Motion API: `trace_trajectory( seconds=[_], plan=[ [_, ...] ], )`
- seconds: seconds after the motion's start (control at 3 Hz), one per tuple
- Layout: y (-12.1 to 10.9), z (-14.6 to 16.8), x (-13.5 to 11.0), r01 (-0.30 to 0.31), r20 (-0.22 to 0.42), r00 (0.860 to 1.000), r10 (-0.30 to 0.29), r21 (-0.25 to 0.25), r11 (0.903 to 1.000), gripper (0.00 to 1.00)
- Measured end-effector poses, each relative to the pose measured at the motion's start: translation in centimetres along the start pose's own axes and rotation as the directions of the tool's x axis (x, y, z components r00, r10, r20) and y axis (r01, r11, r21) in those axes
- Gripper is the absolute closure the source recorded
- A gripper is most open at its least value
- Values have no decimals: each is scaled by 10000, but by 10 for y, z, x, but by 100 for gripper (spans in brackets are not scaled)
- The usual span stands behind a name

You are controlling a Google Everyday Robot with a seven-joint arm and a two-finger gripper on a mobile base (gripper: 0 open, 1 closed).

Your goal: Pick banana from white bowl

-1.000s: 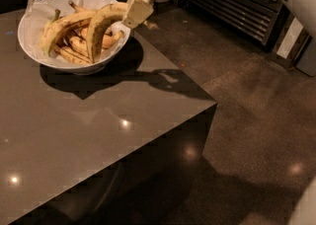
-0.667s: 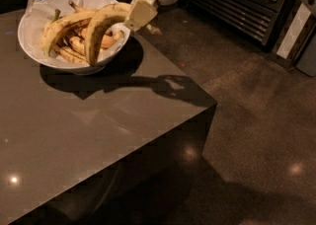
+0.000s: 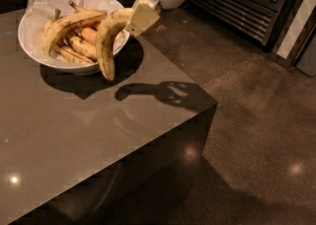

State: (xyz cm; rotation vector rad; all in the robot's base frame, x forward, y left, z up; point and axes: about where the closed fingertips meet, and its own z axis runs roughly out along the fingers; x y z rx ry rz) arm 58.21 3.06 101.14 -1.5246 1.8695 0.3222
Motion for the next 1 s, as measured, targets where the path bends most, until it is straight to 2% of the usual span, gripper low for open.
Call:
trace_trajectory(
  seconds=[0.33, 0.67, 1.0],
  plan=[
    [16, -11, 8, -439, 46, 9990, 439, 154, 9989, 100],
    [41, -26, 24, -1185, 36, 9930, 1184, 480, 9918, 100],
    [43, -24, 26, -1180, -40, 9930, 1183, 435, 9921, 100]
  ],
)
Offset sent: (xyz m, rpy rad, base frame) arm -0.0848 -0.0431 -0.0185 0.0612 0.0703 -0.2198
